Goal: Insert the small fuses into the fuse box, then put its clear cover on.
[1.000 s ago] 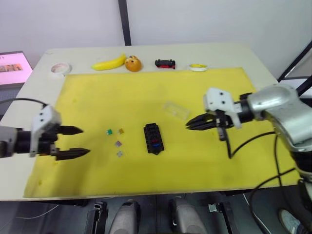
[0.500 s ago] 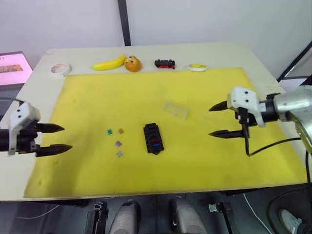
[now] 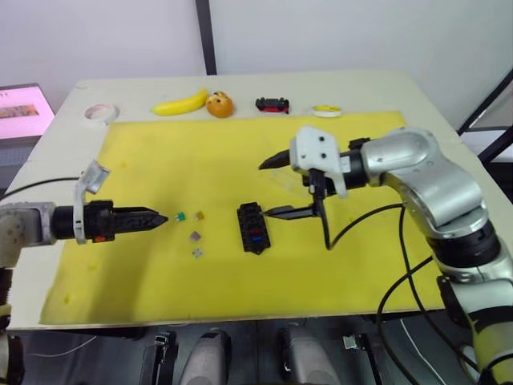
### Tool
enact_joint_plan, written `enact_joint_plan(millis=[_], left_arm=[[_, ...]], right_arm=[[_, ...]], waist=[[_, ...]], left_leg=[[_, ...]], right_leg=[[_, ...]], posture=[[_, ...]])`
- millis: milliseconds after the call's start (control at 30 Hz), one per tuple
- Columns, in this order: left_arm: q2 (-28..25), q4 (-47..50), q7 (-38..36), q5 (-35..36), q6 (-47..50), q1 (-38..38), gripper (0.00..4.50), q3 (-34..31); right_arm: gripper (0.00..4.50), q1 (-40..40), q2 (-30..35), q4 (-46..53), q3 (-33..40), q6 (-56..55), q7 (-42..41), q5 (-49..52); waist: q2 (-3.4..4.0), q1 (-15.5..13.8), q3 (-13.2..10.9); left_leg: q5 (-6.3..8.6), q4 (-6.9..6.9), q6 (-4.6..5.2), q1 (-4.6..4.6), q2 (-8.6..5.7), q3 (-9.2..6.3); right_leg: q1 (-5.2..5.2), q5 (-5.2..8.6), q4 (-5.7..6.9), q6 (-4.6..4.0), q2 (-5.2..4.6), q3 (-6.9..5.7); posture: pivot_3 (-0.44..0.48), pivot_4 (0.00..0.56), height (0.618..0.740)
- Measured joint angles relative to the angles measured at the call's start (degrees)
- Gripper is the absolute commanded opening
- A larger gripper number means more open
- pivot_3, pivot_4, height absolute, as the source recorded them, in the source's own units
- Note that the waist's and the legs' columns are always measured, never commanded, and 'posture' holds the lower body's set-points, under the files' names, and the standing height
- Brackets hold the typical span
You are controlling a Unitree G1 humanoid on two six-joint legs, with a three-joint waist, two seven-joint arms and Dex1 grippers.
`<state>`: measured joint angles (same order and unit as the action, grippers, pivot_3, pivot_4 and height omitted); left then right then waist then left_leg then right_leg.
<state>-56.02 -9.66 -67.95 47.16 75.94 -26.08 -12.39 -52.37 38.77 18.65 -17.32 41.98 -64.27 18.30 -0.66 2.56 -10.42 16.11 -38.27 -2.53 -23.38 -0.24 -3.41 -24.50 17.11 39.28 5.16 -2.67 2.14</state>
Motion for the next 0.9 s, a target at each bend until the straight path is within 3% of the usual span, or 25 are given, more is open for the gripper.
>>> enact_joint_plan(millis=[267, 567, 900], left_arm=[[5.0, -13.7, 9.7, 1.6, 15.5, -6.9, 4.50, -3.8], [10.0, -19.7, 15.7, 1.3, 16.2, -10.3, 4.50, -4.5], [12.3, -22.4, 17.4, -0.2, 14.8, -12.3, 4.50, -4.7]], right_arm=[[4.45, -3.7, -3.9, 0.2, -2.9, 1.5, 2.5, -0.7], [4.45, -4.5, -4.4, 0.1, -3.1, 1.5, 3.2, -1.2], [4.45, -4.5, -4.7, 0.1, -3.2, 2.7, 3.3, -1.1]], waist=[[-0.04, 0.0, 0.0], [-0.06, -0.1, 0.0], [-0.07, -0.3, 0.1]], left_leg=[[-0.03, 0.00, -0.06, 0.01, -0.04, -0.02], [-0.08, 0.00, -0.14, 0.01, -0.06, -0.04], [-0.13, 0.01, -0.23, 0.01, -0.11, -0.04]], right_leg=[[-0.02, 0.00, 0.05, 0.00, -0.05, -0.01], [-0.03, 0.00, 0.06, 0.00, -0.08, -0.01], [-0.03, 0.00, 0.10, 0.00, -0.14, -0.01]], posture=[[0.000, 0.150, 0.740], [0.000, 0.150, 0.740], [0.000, 0.150, 0.740]])
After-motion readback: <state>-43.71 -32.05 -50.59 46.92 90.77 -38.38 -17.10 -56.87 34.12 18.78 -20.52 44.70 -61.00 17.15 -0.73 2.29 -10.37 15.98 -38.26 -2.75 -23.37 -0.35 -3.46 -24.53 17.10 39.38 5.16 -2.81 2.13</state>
